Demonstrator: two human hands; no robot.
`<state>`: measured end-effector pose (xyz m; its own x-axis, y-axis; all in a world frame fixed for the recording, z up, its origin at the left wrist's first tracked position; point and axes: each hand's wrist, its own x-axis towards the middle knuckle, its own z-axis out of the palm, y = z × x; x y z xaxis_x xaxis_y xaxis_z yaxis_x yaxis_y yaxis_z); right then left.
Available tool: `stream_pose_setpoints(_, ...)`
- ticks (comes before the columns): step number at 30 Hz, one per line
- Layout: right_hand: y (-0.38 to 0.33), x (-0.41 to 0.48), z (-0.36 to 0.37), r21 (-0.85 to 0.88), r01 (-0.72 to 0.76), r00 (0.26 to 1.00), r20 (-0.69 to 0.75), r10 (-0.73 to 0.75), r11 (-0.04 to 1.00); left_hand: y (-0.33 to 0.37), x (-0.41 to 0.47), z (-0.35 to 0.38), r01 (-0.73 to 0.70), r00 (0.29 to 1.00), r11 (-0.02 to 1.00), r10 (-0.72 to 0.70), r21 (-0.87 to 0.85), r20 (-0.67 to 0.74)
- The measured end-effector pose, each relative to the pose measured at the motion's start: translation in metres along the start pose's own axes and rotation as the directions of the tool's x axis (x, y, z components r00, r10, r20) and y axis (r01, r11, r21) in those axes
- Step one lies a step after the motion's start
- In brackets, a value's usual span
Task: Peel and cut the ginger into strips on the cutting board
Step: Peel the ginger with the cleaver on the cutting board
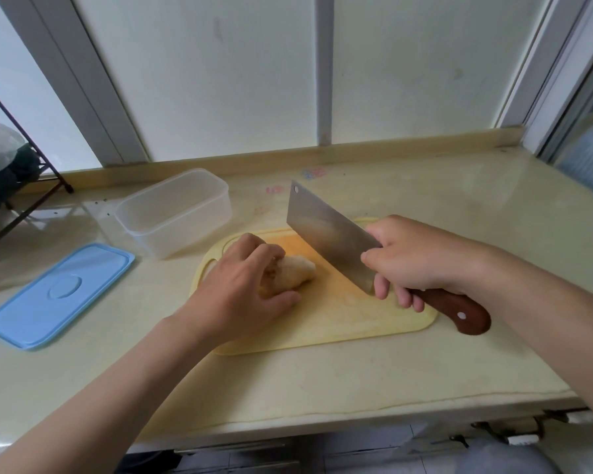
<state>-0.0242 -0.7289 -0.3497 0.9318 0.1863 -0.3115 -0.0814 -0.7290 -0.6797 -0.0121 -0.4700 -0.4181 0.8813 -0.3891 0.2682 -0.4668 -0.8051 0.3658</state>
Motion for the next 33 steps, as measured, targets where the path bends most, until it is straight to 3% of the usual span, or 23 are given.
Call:
stream_pose_setpoints(5,-0.006,-0.005,0.01,0.011,-0.023,1.0,0.003,0.023,1.0,0.002,-0.004,-0.007,0.06,0.998,0.994,-0.059,-0.096,0.019)
stream_pose_setpoints(13,-0.017,-0.007,0.022,0.015,-0.07,0.997,0.013,0.07,0.997,0.001,-0.004,-0.01,0.043,0.999,0.984,-0.043,-0.173,0.004)
stream_pose_setpoints(24,-0.023,-0.01,0.028,-0.148,-0.069,0.998,-0.015,0.067,0.987,-0.01,0.001,-0.008,-0.101,0.993,0.989,0.107,-0.111,0.052)
stream_pose_setpoints(33,-0.02,-0.008,0.023,-0.162,-0.07,0.997,-0.056,0.062,0.984,-0.011,0.005,-0.003,-0.188,0.981,0.977,0.193,-0.1,0.037)
